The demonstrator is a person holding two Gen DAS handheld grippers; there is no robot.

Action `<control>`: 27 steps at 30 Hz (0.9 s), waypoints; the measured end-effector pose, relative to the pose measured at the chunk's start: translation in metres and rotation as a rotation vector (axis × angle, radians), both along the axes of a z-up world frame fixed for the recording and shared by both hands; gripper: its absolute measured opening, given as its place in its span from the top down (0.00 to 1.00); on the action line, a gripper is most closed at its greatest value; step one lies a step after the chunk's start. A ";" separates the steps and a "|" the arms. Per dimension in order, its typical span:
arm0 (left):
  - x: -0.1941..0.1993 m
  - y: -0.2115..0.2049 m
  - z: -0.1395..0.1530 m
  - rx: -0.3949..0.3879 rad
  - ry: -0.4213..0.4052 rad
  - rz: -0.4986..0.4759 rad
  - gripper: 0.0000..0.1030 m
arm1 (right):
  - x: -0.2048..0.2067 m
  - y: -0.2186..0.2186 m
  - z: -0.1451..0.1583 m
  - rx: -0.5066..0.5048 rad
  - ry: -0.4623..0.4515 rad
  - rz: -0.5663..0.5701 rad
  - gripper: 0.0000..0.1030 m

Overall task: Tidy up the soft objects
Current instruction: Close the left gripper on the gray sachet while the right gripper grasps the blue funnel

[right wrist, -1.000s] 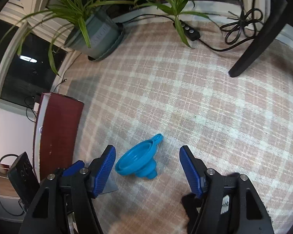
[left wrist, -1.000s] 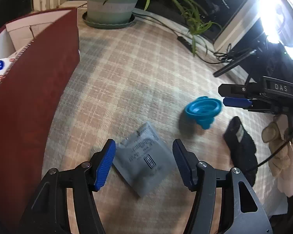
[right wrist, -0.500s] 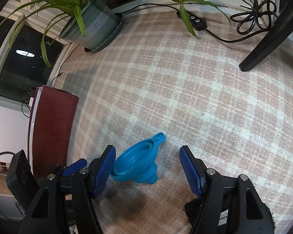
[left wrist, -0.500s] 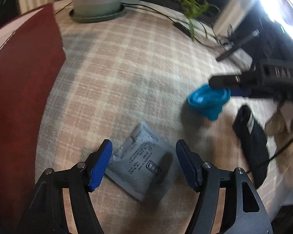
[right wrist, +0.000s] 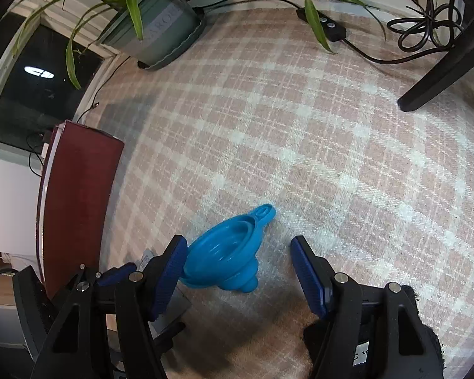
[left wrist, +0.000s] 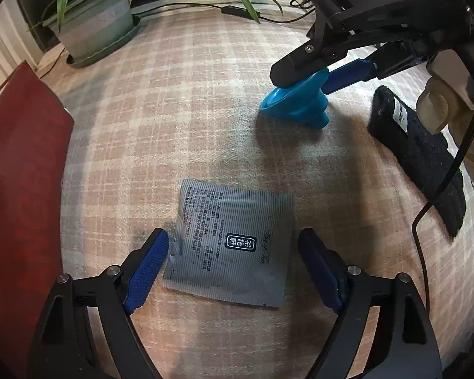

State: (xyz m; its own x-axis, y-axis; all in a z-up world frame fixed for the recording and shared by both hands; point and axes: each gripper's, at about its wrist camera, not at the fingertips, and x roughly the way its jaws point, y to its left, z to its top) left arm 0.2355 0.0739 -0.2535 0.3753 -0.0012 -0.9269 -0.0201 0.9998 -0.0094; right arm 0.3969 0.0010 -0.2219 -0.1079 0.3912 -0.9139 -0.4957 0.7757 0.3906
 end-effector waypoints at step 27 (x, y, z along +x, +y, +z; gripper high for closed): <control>-0.023 0.010 0.010 -0.058 -0.035 0.077 0.33 | -0.011 0.002 0.015 0.001 -0.032 0.022 0.81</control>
State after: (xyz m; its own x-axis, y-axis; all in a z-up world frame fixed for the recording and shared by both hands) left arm 0.2122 0.0842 -0.2439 0.4088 -0.0241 -0.9123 -0.0959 0.9930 -0.0692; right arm 0.3862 0.0030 -0.2064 -0.0869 0.3896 -0.9169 -0.5247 0.7645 0.3746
